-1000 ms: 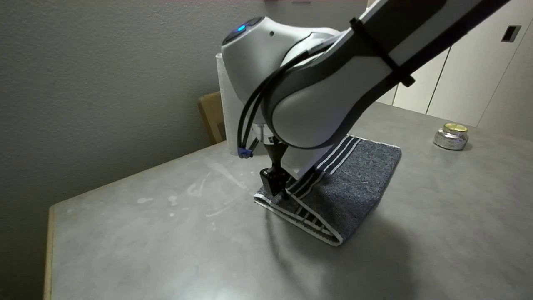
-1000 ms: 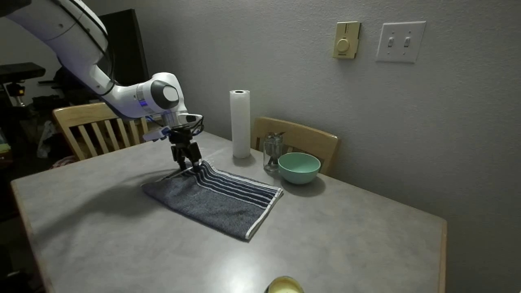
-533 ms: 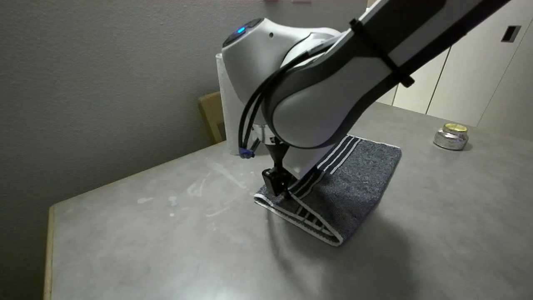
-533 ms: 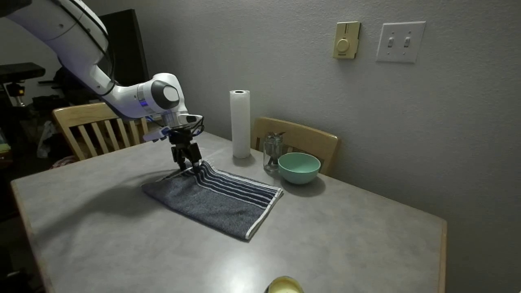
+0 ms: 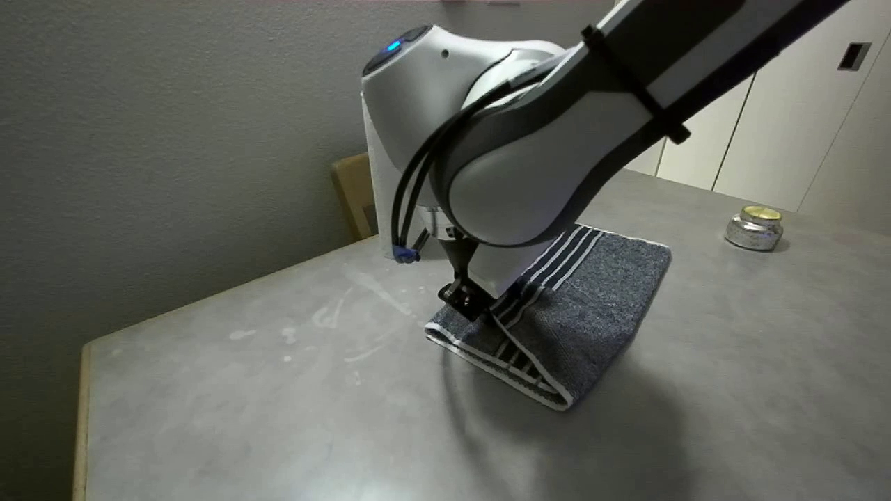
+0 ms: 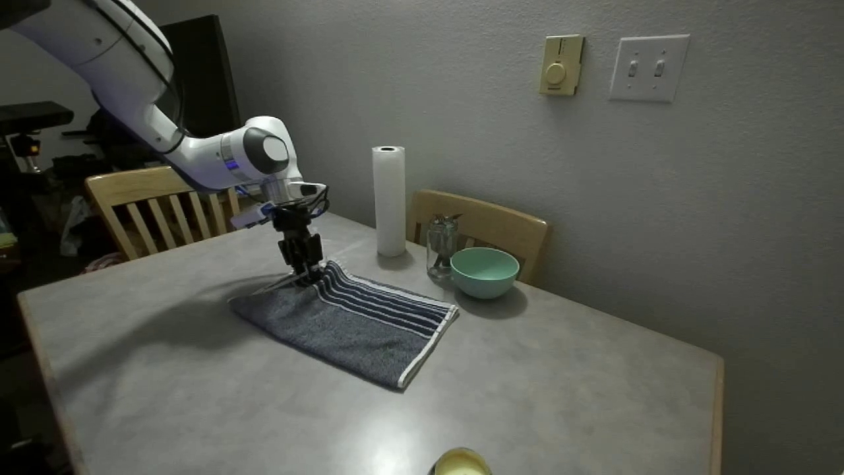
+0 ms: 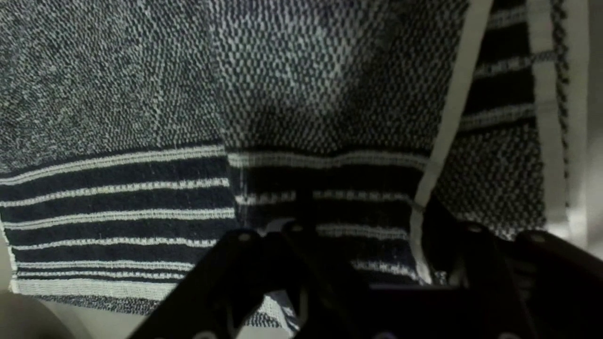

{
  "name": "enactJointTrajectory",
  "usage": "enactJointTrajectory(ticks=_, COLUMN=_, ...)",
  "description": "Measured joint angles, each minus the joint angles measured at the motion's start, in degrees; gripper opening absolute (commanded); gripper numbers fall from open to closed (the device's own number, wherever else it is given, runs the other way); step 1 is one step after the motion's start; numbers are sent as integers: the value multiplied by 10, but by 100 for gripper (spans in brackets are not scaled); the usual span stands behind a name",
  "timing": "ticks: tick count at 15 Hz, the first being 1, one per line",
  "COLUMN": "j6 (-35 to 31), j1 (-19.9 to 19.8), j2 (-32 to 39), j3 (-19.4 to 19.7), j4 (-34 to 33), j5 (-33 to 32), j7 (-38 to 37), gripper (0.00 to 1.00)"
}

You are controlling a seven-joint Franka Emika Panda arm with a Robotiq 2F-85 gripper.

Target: Unfold the towel

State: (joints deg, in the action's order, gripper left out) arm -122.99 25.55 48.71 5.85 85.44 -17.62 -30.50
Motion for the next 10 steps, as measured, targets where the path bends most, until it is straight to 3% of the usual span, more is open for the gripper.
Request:
enactJointTrajectory(ticks=3, j6=3, j1=3, j2=1, j3=0, j4=-4, j5=-1, j7=0, gripper=5)
enactJointTrajectory(ticks=4, j6=3, j1=4, j2=2, j3=0, j4=-6, j5=-1, j7=0, gripper=2)
enactJointTrajectory(ticks=10, j6=5, j1=7, j2=11, j3=-1, j4=-16, j5=-2, j7=0, gripper=0)
